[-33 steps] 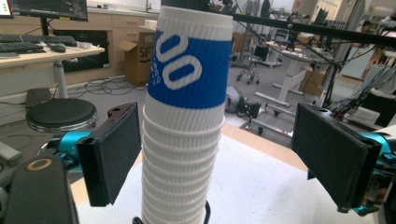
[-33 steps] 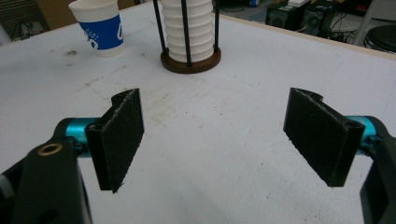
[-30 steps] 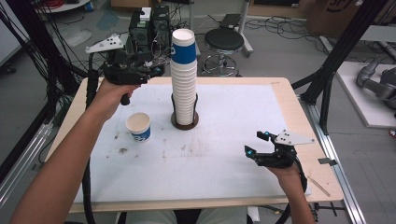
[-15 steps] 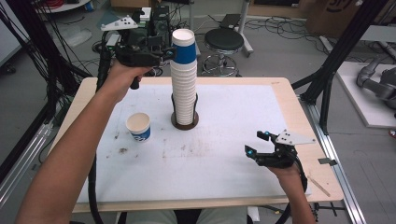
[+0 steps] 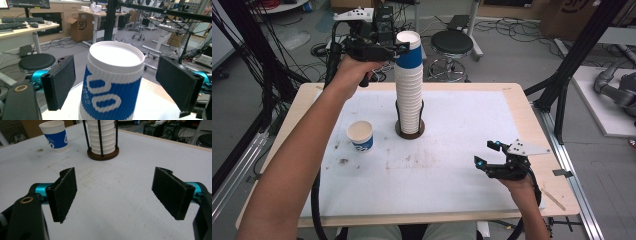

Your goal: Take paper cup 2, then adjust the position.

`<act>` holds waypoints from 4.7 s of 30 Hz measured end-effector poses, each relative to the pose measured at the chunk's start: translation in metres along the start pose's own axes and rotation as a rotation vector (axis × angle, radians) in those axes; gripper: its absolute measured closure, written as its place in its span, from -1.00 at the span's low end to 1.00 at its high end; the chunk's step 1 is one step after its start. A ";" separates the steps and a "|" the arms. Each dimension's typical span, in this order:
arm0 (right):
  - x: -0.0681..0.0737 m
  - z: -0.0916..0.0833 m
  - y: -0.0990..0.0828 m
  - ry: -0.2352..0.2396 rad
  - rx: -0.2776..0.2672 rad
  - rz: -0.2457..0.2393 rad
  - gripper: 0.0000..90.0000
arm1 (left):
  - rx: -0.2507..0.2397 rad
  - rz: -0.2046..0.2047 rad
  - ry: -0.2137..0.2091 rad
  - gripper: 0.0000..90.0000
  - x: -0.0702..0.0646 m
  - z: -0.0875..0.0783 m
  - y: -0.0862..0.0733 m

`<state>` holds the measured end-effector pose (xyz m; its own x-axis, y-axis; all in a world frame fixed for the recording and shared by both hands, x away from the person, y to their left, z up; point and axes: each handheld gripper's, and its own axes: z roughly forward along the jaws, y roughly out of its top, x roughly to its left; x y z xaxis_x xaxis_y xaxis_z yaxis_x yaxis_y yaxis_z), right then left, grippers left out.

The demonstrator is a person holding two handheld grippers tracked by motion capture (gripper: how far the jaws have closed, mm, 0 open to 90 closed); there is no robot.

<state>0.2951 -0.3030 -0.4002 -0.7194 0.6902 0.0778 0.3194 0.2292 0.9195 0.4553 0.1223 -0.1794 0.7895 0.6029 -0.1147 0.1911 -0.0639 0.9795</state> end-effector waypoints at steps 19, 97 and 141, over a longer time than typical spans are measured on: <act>0.000 -0.001 -0.001 0.002 0.002 0.008 -0.54 | 0.043 0.037 0.013 -0.36 -0.002 0.023 0.002; 0.010 0.008 0.001 0.025 0.014 -0.018 -0.54 | -0.083 0.059 -0.086 -0.33 -0.022 -0.101 -0.078; 0.015 0.014 0.002 0.081 0.025 -0.029 -0.54 | -0.042 -0.008 -0.255 -0.33 -0.055 -0.058 -0.181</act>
<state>0.2934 -0.2821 -0.4026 -0.7756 0.6257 0.0828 0.3121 0.2662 0.9120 0.3435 0.1467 -0.3405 0.9105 0.3832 -0.1552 0.1778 -0.0241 0.9838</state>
